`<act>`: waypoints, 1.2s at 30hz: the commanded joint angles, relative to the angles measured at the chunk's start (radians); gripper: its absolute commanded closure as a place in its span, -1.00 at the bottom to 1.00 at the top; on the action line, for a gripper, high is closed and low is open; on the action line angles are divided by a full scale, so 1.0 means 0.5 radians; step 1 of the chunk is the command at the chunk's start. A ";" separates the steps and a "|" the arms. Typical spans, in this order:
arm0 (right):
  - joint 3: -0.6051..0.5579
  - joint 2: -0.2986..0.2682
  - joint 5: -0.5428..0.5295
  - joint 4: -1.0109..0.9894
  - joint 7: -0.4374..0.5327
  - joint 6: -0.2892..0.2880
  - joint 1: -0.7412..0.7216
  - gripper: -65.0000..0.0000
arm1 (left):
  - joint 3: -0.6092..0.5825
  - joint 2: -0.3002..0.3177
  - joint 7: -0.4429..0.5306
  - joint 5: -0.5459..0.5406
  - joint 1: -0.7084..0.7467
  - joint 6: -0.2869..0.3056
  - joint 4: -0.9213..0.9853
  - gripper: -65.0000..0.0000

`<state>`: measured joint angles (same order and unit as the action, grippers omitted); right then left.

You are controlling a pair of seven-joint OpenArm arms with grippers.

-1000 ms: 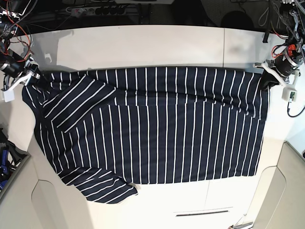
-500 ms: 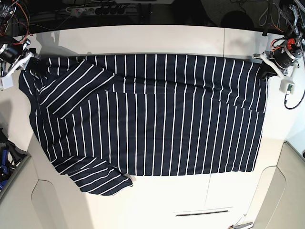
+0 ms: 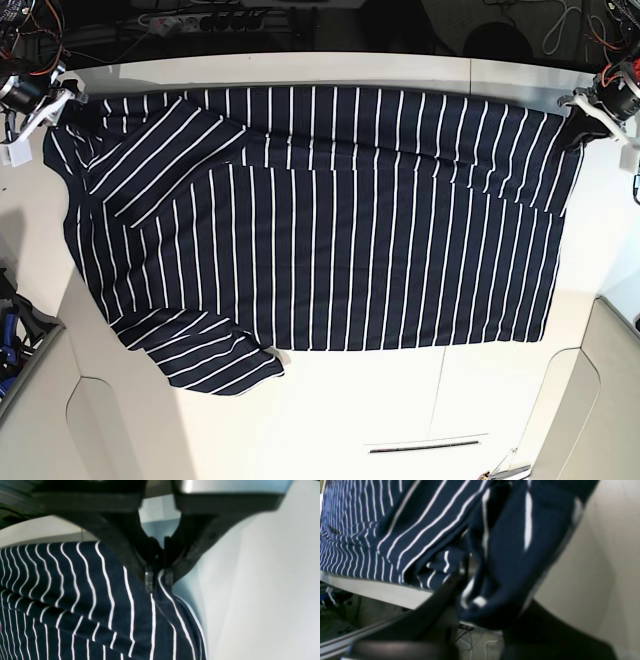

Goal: Fold the T-shirt properly
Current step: 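Pull the shirt back with both grippers and release the shoulders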

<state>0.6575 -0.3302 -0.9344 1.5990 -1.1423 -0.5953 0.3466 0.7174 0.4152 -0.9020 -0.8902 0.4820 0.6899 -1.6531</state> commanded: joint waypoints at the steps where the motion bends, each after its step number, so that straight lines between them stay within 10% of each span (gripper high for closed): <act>1: 0.022 -0.038 -0.031 0.032 0.024 -0.007 0.002 1.00 | 0.021 0.037 0.027 -0.056 0.014 0.016 -0.039 1.00; 19: 0.022 -0.038 0.031 0.031 0.034 -0.006 0.056 1.00 | 0.021 0.011 0.034 -0.067 0.139 0.016 -0.208 1.00; 23: 0.022 -0.037 0.066 0.032 0.050 -0.006 0.056 1.00 | 0.021 -0.031 0.060 -0.066 0.139 0.016 -0.208 0.47; 29: 0.045 -0.049 0.083 0.032 0.129 -0.006 0.055 0.06 | 0.045 -0.066 0.085 -0.069 0.139 0.016 -0.208 0.21; 36: 0.273 -0.126 0.089 0.032 0.202 -0.005 -0.076 -0.02 | 0.327 -0.060 0.105 -0.201 0.127 0.016 -0.215 0.19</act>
<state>0.7872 -0.3714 -0.8700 1.5986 -1.0634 -0.5945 0.3164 0.8703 0.3660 -0.8677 -0.9737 0.5419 0.6903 -1.7439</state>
